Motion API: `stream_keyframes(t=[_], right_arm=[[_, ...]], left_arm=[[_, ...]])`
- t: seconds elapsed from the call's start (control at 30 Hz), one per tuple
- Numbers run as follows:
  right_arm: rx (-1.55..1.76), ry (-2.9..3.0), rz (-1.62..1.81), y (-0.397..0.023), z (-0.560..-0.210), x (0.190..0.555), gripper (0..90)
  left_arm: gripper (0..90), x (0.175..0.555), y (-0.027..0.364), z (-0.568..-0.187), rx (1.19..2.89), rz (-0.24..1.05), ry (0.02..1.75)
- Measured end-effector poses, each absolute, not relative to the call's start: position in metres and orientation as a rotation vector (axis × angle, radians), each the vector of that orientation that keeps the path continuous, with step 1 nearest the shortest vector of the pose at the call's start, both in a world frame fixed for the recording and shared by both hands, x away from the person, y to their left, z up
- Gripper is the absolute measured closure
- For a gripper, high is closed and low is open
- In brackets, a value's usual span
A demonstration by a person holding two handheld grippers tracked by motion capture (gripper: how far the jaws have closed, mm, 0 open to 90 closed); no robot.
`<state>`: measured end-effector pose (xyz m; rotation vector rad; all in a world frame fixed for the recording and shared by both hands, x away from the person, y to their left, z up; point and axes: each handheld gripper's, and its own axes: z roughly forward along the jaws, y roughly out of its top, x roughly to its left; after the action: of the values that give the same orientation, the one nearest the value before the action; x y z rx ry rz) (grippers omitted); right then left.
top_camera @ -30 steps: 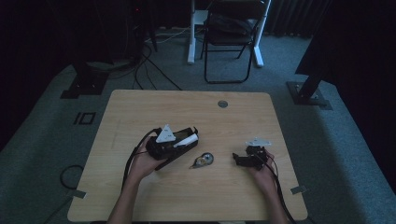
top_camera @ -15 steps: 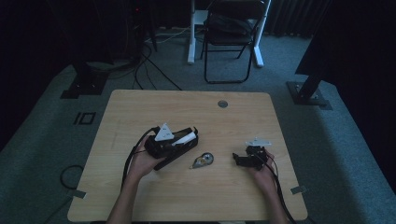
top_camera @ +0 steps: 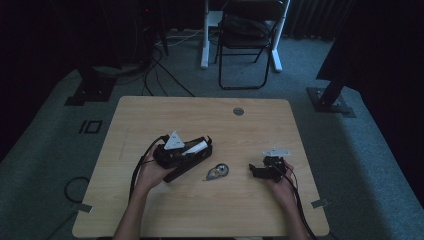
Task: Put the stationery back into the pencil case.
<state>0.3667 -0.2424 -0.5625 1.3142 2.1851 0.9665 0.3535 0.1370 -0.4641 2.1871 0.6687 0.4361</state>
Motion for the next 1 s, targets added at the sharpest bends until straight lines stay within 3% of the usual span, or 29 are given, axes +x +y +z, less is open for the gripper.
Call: stream_keyframes(t=[1.0], right_arm=[[1.315,2.185,0.966,-0.242,-0.562,0.367,15.7]], left_arm=[[70.7,0.364,0.14,-0.476,2.235,0.423,0.72]])
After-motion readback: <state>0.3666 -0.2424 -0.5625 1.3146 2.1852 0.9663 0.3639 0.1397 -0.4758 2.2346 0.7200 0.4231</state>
